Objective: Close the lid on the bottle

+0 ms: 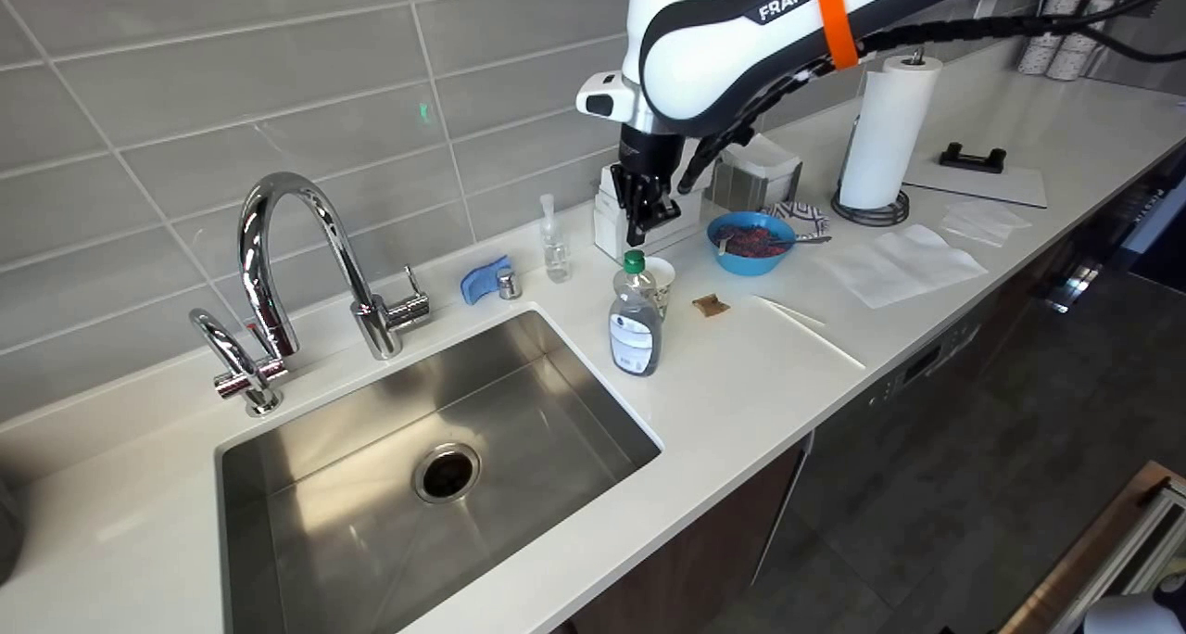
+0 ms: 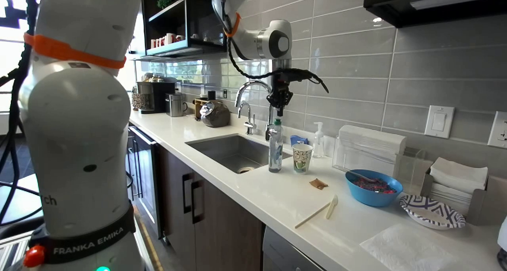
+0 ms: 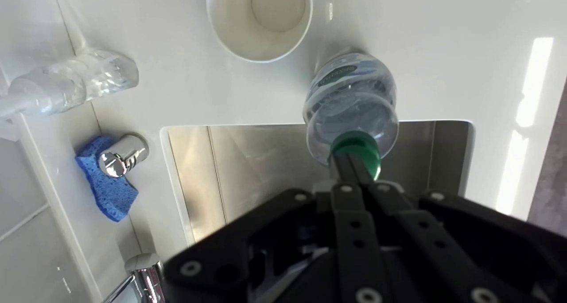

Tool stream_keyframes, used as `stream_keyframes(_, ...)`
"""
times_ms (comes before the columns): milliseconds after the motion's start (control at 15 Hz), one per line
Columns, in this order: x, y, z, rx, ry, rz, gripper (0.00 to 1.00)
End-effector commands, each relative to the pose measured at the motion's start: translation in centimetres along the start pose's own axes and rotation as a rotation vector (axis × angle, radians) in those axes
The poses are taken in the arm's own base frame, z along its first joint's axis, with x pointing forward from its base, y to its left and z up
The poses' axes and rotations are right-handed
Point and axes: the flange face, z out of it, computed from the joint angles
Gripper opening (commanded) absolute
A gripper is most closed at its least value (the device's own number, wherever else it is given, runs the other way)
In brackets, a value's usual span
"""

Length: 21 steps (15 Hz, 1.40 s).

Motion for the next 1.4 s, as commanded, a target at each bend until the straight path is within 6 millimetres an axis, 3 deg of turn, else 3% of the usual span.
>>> stream_keyframes(0,0.9,0.0,-0.7,0.046,0.015,0.015,0.00)
stream_keyframes(467,1.1,0.0,0.3,0.100,-0.019,0.019,0.00)
stream_keyframes(800,0.8,0.1,3.6,0.127,-0.051,0.035,0.00)
stream_keyframes(1000,1.1,0.4,3.0,0.119,-0.037,0.030,0.00)
stream_keyframes(1333,1.7,0.2,-0.4,0.088,-0.035,0.046,0.00)
